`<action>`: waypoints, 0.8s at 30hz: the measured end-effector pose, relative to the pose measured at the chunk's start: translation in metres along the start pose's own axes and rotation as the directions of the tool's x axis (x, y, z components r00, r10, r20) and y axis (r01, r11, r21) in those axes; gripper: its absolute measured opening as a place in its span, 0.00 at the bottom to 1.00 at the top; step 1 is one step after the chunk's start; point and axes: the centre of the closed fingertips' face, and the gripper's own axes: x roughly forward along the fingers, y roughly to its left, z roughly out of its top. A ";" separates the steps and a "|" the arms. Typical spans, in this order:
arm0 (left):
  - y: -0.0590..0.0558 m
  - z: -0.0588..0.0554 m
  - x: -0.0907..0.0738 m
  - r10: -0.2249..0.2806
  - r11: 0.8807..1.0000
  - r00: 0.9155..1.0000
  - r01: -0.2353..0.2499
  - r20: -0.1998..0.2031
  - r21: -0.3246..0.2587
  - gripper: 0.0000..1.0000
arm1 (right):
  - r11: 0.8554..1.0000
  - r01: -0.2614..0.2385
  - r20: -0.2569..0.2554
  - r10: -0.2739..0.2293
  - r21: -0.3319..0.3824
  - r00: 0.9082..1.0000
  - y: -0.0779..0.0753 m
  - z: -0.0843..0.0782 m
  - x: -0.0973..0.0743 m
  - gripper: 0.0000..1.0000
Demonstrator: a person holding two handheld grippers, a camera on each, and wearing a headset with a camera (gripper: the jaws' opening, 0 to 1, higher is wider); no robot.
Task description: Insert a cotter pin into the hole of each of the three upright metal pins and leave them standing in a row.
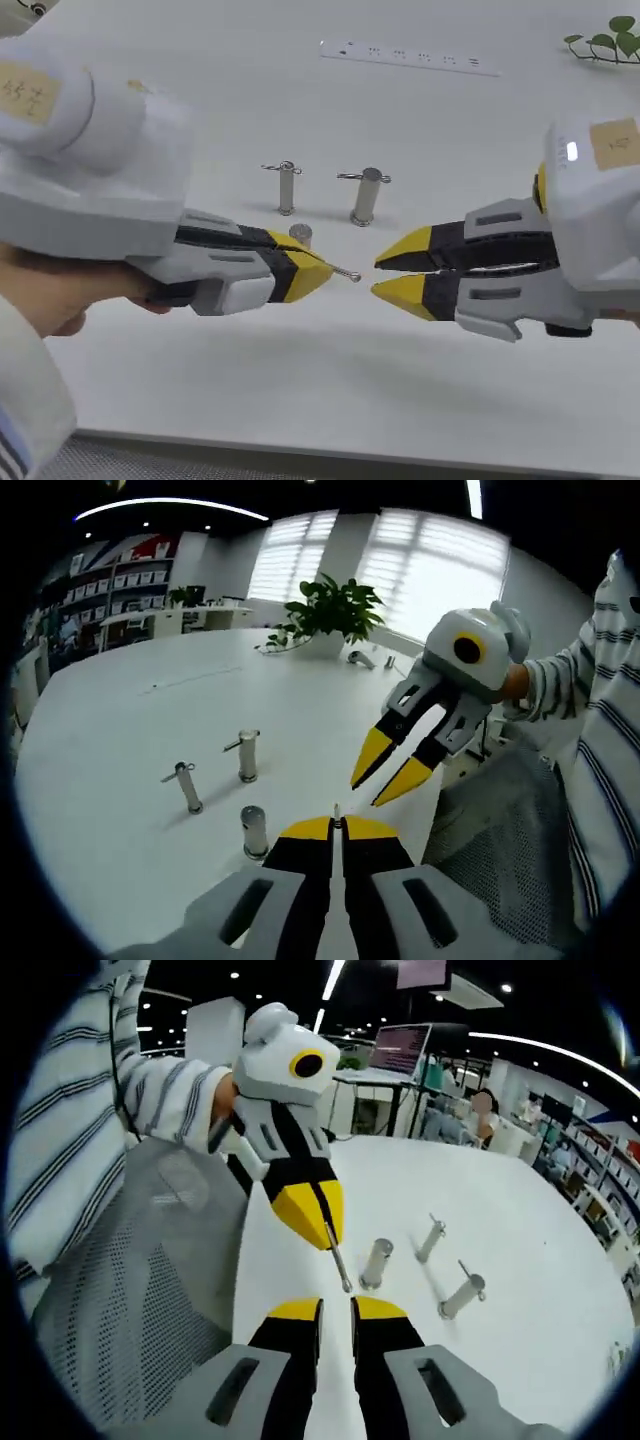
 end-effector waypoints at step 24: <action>-0.036 0.004 -0.005 -0.198 0.938 0.980 0.193 -0.012 0.289 0.00 | 0.992 -0.123 -0.003 0.123 0.039 0.992 0.021 0.001 0.011 0.10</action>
